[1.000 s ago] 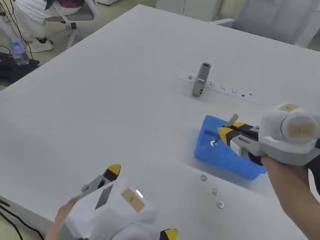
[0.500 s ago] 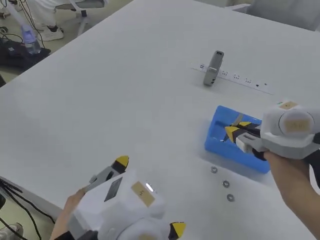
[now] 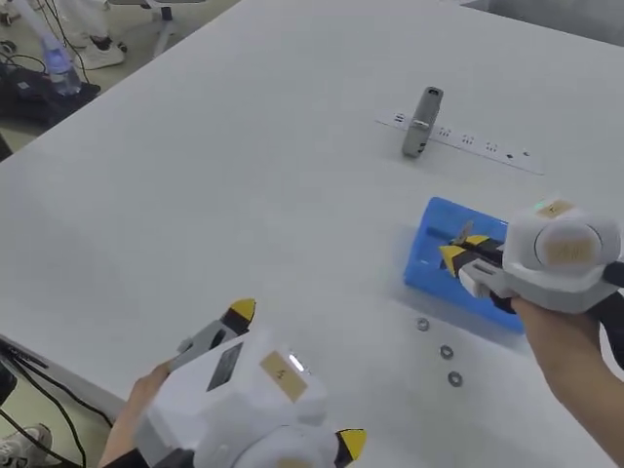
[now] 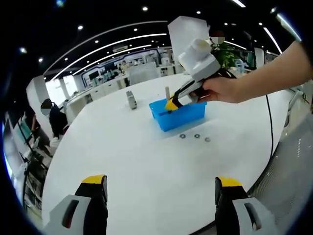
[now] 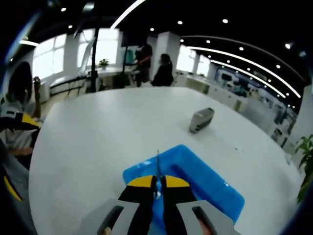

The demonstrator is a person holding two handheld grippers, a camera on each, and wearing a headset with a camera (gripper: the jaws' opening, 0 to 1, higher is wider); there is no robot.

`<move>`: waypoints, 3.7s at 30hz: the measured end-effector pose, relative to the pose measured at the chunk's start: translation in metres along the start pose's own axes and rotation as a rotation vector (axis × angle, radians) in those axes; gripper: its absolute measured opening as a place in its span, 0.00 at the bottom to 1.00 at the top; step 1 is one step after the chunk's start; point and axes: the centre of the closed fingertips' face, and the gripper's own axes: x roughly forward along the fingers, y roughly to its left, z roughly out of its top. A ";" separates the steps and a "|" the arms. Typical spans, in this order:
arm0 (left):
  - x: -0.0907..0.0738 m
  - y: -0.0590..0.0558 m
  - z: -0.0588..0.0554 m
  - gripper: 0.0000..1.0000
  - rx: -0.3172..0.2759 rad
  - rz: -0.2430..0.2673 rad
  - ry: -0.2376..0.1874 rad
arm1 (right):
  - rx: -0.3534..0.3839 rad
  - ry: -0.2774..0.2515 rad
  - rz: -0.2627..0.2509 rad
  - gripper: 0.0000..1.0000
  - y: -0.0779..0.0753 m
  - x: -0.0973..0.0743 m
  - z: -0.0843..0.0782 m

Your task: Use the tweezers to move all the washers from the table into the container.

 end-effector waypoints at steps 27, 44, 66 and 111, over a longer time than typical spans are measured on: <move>-0.002 0.002 0.002 0.94 -0.005 0.007 -0.014 | 0.127 -0.067 0.025 0.03 0.004 -0.051 0.023; -0.001 0.002 0.000 0.94 -0.006 0.009 -0.011 | 0.183 -0.102 0.072 0.03 0.044 -0.067 0.013; 0.000 0.001 -0.001 0.93 0.002 0.008 0.001 | 0.159 -0.009 0.127 0.03 0.061 -0.043 -0.019; -0.002 0.003 0.000 0.93 -0.002 0.014 -0.008 | 0.163 -0.046 0.096 0.02 0.047 -0.068 0.000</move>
